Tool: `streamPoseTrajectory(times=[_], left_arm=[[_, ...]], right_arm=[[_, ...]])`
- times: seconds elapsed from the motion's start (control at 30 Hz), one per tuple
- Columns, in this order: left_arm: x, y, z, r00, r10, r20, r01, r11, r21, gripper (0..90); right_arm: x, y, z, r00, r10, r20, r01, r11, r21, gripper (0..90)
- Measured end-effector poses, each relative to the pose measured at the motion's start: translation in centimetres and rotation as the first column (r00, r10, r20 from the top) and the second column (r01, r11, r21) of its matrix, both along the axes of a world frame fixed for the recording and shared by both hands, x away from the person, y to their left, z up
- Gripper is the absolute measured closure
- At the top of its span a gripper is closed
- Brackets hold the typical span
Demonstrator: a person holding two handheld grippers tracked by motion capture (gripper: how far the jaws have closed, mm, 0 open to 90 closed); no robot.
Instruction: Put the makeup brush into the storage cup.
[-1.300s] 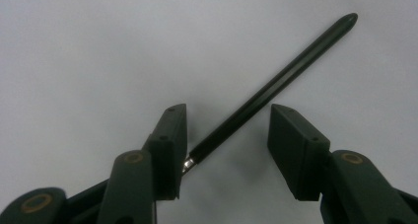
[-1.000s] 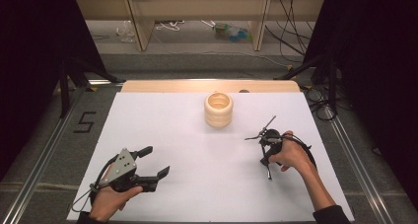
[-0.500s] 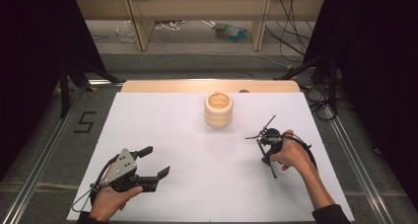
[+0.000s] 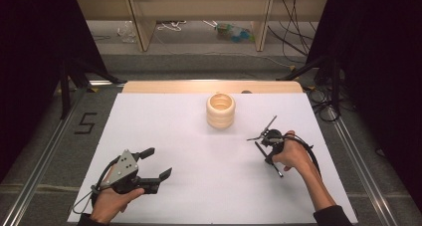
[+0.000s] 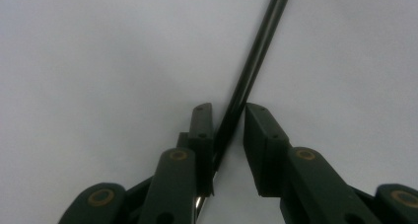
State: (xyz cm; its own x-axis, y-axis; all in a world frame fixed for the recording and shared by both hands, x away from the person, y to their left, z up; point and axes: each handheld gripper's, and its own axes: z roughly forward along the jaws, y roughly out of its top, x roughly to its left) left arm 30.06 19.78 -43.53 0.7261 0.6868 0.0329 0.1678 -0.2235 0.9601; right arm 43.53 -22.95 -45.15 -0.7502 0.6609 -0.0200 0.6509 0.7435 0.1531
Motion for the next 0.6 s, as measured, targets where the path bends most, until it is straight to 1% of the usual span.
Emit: streamPoseTrajectory(times=[0.1, 0.13, 0.17, 0.2, 0.23, 0.47, 0.5, 0.6], left_arm=[[-0.01, -0.01, 0.01, 1.0, 0.0, 0.0, 0.0, 1.0, 0.0, 16.0], [0.0, 0.0, 0.01, 1.0, -0.001, 0.0, 0.001, 1.0, 0.0, 16.0], [0.0, 0.0, 0.01, 1.0, -0.001, 0.0, 0.001, 1.0, 0.0, 16.0], [0.0, 0.0, 0.01, 1.0, 0.0, 0.0, 0.0, 1.0, -0.001, 16.0], [0.01, 0.0, 0.01, 1.0, -0.001, 0.0, 0.001, 1.0, 0.001, 16.0], [-0.01, -0.01, 0.01, 1.0, -0.002, 0.0, 0.002, 1.0, 0.002, 16.0], [-0.01, -0.02, 0.01, 1.0, -0.002, -0.001, 0.002, 1.0, 0.002, 16.0], [-0.02, -0.03, 0.0, 1.0, -0.003, -0.002, 0.003, 1.0, 0.004, 16.0]], right_arm=[[0.04, 0.07, 0.03, 1.0, -0.005, -0.009, 0.005, 1.0, -0.003, 76.0], [0.03, 0.07, -0.02, 1.0, -0.007, -0.002, 0.007, 1.0, 0.002, 76.3], [0.09, 0.0, -0.07, 1.0, 0.003, 0.003, -0.003, 1.0, 0.003, 76.7], [0.01, 0.15, 0.02, 0.9997, -0.023, -0.008, 0.023, 0.9997, 0.0, 77.2], [0.11, 0.0, -0.06, 1.0, 0.002, 0.002, -0.002, 1.0, 0.004, 77.7], [0.18, 0.03, -0.07, 1.0, 0.004, -0.003, -0.004, 1.0, 0.004, 79.9], [0.11, 0.2, 0.02, 0.9997, -0.02, -0.013, 0.02, 0.9998, 0.001, 80.0], [0.15, 0.21, 0.03, 0.9997, -0.019, -0.017, 0.019, 0.9998, -0.001, 80.6]])
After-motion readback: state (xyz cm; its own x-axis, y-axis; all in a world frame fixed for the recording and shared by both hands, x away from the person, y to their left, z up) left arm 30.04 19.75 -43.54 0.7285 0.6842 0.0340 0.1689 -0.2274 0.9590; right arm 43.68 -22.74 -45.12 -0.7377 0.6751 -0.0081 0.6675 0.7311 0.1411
